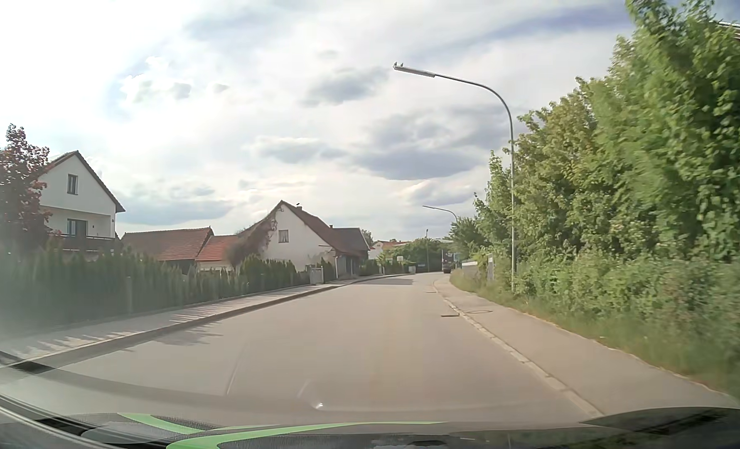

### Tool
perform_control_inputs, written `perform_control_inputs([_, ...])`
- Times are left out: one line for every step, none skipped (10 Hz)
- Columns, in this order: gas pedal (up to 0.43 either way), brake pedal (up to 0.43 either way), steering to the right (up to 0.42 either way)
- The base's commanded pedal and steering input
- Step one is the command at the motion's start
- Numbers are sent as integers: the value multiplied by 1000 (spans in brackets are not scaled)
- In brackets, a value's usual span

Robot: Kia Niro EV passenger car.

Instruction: Follow the waypoints while adhering to traffic rules and regulations

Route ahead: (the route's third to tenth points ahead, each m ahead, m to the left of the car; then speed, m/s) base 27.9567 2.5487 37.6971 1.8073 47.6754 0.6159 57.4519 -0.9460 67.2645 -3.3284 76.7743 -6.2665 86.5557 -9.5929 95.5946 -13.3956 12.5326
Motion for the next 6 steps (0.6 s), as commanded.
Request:
perform_control_inputs([130,0,0])
perform_control_inputs([130,0,2])
perform_control_inputs([130,0,2])
perform_control_inputs([130,0,2])
perform_control_inputs([130,0,2])
perform_control_inputs([130,0,2])
